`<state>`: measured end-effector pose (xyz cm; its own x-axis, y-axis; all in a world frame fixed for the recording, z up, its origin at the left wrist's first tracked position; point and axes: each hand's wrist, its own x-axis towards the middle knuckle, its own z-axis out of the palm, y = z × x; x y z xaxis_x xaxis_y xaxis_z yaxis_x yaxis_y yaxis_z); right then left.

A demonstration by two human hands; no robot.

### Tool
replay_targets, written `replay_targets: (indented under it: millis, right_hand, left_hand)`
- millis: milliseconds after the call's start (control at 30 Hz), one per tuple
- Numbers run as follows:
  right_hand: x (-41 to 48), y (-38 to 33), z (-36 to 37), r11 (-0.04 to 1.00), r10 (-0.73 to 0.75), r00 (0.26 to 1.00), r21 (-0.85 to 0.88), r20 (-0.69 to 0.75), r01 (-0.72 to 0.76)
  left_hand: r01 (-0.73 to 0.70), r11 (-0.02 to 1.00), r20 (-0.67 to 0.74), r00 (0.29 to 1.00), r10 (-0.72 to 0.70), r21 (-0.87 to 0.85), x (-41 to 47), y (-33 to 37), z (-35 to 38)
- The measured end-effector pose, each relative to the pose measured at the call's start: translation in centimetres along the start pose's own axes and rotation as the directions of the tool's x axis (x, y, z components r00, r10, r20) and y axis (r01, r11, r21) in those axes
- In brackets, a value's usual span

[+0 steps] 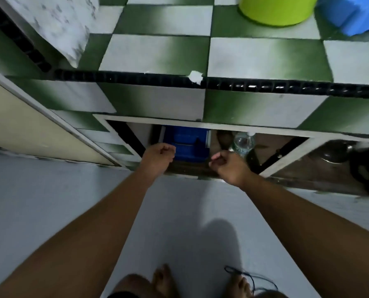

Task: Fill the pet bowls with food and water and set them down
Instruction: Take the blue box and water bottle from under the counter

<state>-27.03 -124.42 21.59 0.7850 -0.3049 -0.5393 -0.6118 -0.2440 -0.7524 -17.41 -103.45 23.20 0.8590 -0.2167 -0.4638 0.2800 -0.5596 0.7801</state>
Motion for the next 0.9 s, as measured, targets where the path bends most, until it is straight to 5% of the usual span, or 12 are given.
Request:
replay_targets:
  millis: [167,333,467,667,900]
  right_hand:
    - [11.2,5.5,2.9,0.995,-0.044,0.992,-0.089,-0.118,0.033]
    - [20.0,9.4,5.5,0.989,-0.076,0.978,-0.142,-0.194,0.049]
    - [23.6,11.1,7.5,0.991,-0.071,0.974,-0.129,-0.214,0.044]
    - [25.7,11.7,8.8,0.995,0.017,0.987,0.1,-0.161,-0.001]
    - [24.4,11.6,8.8,0.968,0.007,0.978,0.247,-0.207,0.045]
  left_hand:
    - [-0.057,0.995,-0.06,0.996,0.062,0.077,11.1,-7.0,2.2]
    - [-0.205,0.924,0.041,0.978,0.203,0.322,18.8,-12.3,3.3]
    - [-0.201,0.892,-0.051,0.969,0.242,0.404,23.0,-14.2,4.0]
    - [0.057,0.975,-0.085,0.996,-0.039,0.216,26.3,-15.2,4.7]
    - [0.047,0.999,-0.195,0.98,-0.045,0.008,26.1,-16.5,4.3]
